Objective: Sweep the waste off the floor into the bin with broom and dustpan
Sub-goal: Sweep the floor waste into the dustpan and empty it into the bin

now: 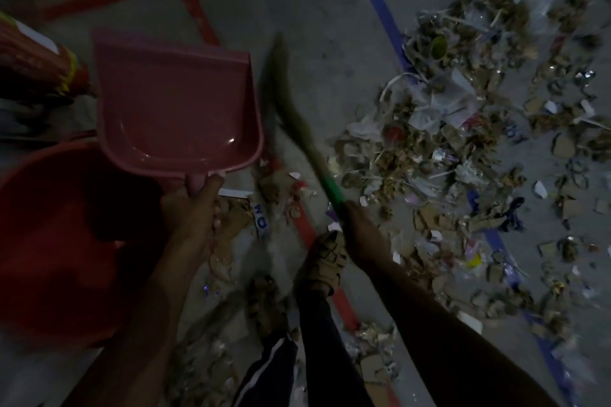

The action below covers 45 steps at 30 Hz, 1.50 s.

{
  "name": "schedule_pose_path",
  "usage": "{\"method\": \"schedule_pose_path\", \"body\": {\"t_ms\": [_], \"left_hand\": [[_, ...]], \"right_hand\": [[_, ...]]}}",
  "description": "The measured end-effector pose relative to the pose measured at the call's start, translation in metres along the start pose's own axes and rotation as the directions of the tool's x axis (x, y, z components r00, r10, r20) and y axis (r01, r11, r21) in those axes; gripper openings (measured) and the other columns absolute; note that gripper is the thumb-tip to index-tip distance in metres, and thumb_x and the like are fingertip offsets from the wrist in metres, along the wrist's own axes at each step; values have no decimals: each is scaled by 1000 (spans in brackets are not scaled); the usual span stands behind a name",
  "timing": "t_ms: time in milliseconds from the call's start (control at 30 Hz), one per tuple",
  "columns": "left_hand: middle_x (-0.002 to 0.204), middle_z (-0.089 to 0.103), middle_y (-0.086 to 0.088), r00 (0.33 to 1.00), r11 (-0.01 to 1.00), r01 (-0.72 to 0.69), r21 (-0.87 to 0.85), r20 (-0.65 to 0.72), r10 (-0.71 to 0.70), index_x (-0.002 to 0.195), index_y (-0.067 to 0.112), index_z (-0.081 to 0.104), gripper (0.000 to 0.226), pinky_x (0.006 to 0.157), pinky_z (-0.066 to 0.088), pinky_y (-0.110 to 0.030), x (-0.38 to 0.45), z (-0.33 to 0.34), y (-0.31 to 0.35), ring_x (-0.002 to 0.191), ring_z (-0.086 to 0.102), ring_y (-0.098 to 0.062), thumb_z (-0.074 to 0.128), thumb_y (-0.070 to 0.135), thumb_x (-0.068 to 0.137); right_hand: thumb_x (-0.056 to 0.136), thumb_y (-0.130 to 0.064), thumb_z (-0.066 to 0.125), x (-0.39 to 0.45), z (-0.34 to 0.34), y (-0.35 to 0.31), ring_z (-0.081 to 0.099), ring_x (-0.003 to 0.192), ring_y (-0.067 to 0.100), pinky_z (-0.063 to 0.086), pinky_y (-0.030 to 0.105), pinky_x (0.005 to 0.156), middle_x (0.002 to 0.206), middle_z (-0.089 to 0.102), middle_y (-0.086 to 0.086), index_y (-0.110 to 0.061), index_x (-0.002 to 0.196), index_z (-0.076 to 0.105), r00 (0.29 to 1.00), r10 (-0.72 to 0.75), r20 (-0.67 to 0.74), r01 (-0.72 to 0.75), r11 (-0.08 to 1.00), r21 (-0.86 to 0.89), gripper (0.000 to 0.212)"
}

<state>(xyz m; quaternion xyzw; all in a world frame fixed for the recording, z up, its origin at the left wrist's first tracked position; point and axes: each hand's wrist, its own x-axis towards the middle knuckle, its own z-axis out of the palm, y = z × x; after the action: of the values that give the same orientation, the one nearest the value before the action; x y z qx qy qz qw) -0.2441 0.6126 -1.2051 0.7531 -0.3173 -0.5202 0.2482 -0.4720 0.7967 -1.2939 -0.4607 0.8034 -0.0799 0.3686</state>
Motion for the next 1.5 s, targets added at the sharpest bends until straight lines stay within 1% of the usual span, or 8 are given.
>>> {"method": "schedule_pose_path", "body": {"t_ms": [267,400,667,800,900,1033,1200,1500], "left_hand": [[41,48,6,996,999,48,-24,-71,-50,76,9,59,37,42,34,-21,-7,-28,4,29,38,-8,76,41,84],[41,50,6,997,999,32,-11,-72,-33,71,9,60,40,42,35,-23,-18,-42,-2,30,40,-9,75,43,84],[47,52,0,989,995,55,-89,-131,-67,71,7,64,34,39,33,-17,-40,-59,-24,31,41,-9,78,36,83],[49,52,1,980,993,44,-112,-190,-65,64,12,56,36,36,30,-16,-60,-59,-47,32,42,-8,78,31,85],[43,46,1,974,970,41,-239,-208,-93,66,7,53,34,35,27,-16,-87,-55,-67,30,37,-9,74,19,90],[50,44,-1,969,950,36,-309,-223,-109,69,13,53,30,36,27,-18,-124,-51,-96,36,36,-12,74,21,89],[49,47,-4,937,919,63,-389,-295,-189,62,14,53,40,36,29,-17,-149,-58,-132,34,38,-12,79,33,86],[45,47,-1,893,890,65,-452,-371,-254,66,12,53,35,37,31,-20,-182,-83,-192,32,37,-13,77,26,86]], "right_hand": [[92,-14,54,-7,39,-39,59,113,34,51,40,87,139,50,10,-17,140,46,939,-54,339,119,978,-174,49],[98,-17,47,-35,19,-11,60,95,24,47,28,67,133,51,4,-18,140,45,979,108,173,-67,971,-231,42],[96,-6,45,-54,-26,51,61,91,34,48,37,64,132,50,15,-9,133,47,934,341,-102,-356,904,-238,38],[96,-3,47,-65,-15,49,59,86,37,39,33,57,143,43,19,-6,143,41,969,165,-185,-212,940,-267,48],[94,-1,48,-67,5,42,59,79,32,51,39,55,150,36,15,-13,150,32,989,21,-148,-59,965,-255,59],[95,-6,45,-79,36,29,62,93,32,53,37,72,133,55,17,-20,139,46,991,-136,11,136,984,-117,46],[101,-11,47,-98,88,15,63,82,17,44,13,62,117,62,8,-20,135,54,897,-327,298,363,929,-74,36],[95,-5,45,-103,92,60,62,99,29,48,35,71,125,57,12,-18,139,47,932,-190,309,264,939,-219,46]]}}
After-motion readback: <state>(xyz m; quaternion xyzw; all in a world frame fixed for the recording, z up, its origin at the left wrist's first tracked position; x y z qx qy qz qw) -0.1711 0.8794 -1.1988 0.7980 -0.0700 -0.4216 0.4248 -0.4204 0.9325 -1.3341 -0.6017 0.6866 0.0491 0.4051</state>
